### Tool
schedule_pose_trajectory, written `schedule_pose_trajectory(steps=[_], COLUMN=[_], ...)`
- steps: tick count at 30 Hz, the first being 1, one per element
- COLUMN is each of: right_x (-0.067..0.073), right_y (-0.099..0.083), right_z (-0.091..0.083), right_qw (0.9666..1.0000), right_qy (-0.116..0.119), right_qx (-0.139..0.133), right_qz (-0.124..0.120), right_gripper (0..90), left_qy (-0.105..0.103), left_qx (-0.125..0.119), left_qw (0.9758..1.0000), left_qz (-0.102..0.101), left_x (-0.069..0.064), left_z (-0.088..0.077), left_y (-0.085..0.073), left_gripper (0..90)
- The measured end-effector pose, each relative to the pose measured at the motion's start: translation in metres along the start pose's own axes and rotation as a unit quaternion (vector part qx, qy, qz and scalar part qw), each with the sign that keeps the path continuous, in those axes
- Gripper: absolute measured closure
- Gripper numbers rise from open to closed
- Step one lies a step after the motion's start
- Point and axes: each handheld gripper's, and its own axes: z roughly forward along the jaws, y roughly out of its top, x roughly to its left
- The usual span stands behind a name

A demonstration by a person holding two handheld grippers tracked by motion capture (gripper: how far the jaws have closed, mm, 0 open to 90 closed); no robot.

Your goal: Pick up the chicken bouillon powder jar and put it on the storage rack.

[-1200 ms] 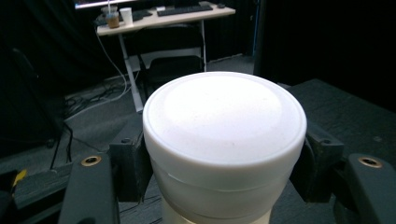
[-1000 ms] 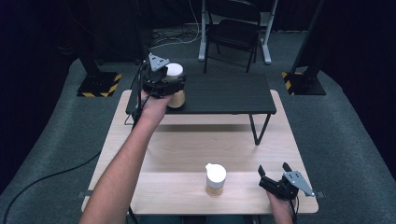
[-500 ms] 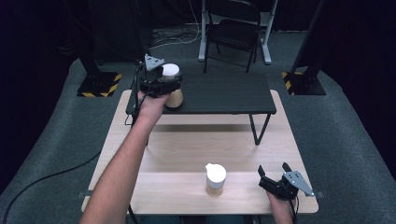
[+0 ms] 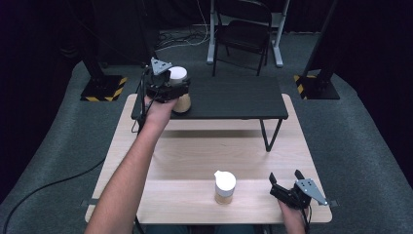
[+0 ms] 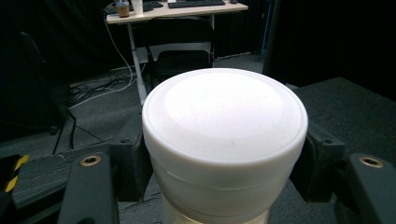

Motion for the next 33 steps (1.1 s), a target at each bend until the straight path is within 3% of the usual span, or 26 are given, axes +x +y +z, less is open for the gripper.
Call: schedule_pose_trajectory(steps=[3,4,5,6,7,11,19,23,26,33], right_x=[0.0,0.0,0.0,0.001,0.001,0.002,0.002,0.002,0.001,0.001], right_y=[0.0,0.0,0.0,-0.001,-0.001,-0.001,-0.002,-0.004,-0.003,-0.003], right_z=[0.0,0.0,0.0,0.0,0.0,0.0,-0.001,-0.002,-0.001,-0.001], right_qw=[1.0,1.0,1.0,1.0,1.0,1.0,1.0,0.9999,0.9999,0.9999], right_qy=[-0.001,-0.001,-0.001,-0.003,-0.003,-0.007,-0.007,-0.006,-0.005,-0.009], right_qx=[-0.001,-0.001,-0.001,-0.003,-0.003,-0.004,-0.005,-0.01,-0.008,-0.009], right_qz=[0.002,0.003,0.003,0.002,0.002,0.001,0.002,0.003,0.005,0.011], right_gripper=[2.0,2.0,2.0,2.0,2.0,2.0,1.6,1.8,1.9,2.2], left_qy=[0.004,0.007,0.01,0.02,0.02,0.021,0.007,0.016,0.014,0.011], left_qx=[0.005,0.005,0.006,0.008,0.008,0.013,0.015,0.016,0.006,0.009], left_qw=[1.0,0.9998,0.9994,0.999,0.999,0.9986,0.9992,0.9994,0.9995,0.9995], left_qz=[-0.006,-0.017,-0.033,-0.041,-0.041,-0.046,-0.035,-0.027,-0.029,-0.027], left_x=[-0.001,-0.001,-0.001,-0.004,-0.004,-0.003,0.001,-0.003,-0.006,-0.01], left_z=[0.002,0.002,0.003,0.002,0.002,-0.002,-0.017,-0.025,-0.032,-0.044], left_y=[0.0,0.001,0.001,0.002,0.002,0.004,0.006,0.006,0.003,-0.001], left_gripper=[27.7,17.8,17.8,3.8,0.0,0.0,0.0,0.0,0.0,0.1])
